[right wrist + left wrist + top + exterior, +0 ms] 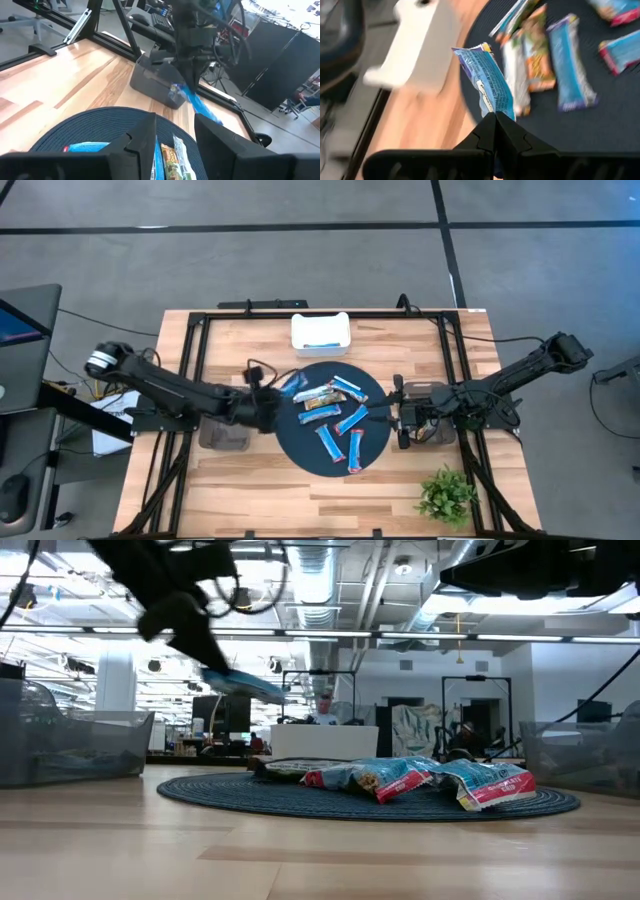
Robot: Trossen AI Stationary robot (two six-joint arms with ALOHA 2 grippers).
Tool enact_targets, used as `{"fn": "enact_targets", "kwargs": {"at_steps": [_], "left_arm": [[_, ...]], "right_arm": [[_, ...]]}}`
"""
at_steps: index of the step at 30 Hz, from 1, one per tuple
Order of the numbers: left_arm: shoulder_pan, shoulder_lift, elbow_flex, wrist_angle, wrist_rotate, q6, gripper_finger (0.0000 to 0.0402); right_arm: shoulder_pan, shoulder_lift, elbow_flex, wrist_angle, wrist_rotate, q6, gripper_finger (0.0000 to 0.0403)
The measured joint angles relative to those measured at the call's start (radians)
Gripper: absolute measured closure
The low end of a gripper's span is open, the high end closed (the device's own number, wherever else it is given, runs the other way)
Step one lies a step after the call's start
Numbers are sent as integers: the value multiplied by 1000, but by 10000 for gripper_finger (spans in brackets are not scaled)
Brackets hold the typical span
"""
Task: Pick and place Granola Bars by type
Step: Put the blue granola bar into the left black bin
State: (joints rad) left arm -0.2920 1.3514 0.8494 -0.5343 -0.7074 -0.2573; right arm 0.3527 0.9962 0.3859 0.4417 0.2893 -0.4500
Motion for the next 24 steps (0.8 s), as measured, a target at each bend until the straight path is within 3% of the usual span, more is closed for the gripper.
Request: {"fn": "enact_targets", "kwargs": {"at_steps": [5, 13, 24], "left_arm": [[-105, -27, 0, -244, -71, -284, 401], [-249, -27, 0, -481, -63, -610, 401], [-430, -26, 0, -709, 107, -981, 401]], "right_arm": [[0, 0, 0, 0, 0, 0, 274], [0, 0, 0, 0, 0, 4, 274], [-1, 0, 0, 0, 0, 7, 274]]}}
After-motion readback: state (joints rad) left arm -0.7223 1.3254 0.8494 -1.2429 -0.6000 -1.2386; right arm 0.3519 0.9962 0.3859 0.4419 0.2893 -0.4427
